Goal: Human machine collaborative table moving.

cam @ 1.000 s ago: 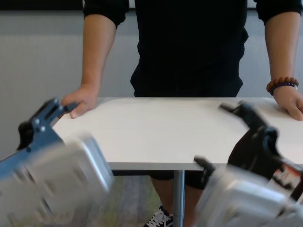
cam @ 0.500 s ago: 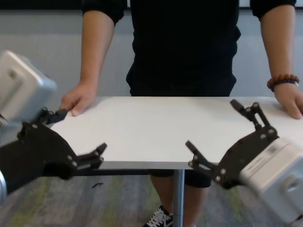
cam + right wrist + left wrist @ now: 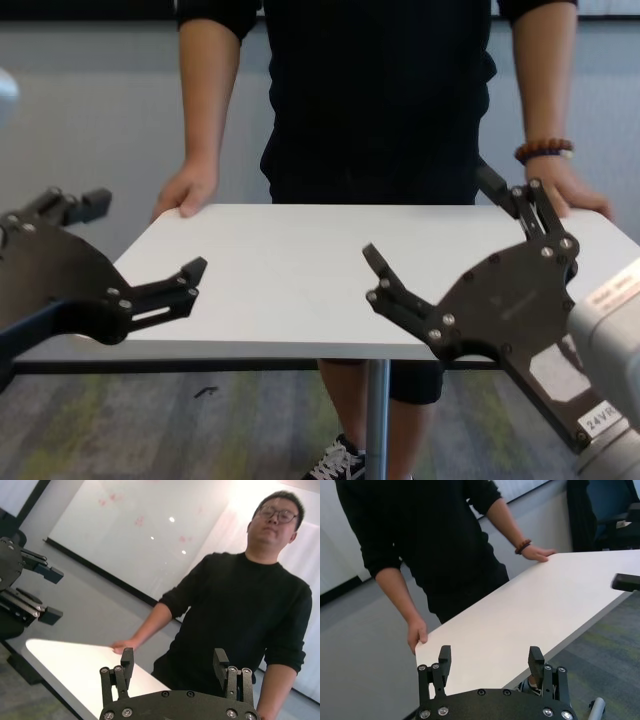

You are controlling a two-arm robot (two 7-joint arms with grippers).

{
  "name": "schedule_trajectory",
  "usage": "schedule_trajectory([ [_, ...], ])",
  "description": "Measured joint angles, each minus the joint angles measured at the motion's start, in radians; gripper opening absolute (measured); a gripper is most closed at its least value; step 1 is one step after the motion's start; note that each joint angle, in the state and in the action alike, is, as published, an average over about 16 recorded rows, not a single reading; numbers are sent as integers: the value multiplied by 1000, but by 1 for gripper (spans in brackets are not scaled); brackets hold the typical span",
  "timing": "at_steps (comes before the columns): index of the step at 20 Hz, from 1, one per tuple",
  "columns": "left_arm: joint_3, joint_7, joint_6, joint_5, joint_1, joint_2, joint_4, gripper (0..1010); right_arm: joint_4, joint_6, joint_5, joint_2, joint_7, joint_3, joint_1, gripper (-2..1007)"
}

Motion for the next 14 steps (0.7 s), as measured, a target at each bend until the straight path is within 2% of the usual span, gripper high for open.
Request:
schedule_trajectory([
  [3,-20,-3,-16,-6,38,12,-49,1001,-23,-21,9,-3,3,1,-15,1005],
  [6,-36,1,-34,0,71,23,-93,1001,-56,-26,6,-2,4,5,-35,1005],
  [10,-54,1,-51,15,96,34,-135,1002,-106,-15,-5,6,7,21,-65,1005],
  [14,-64,-15,-41,16,91,38,-151,1002,-158,20,-1,14,30,45,-88,1005],
])
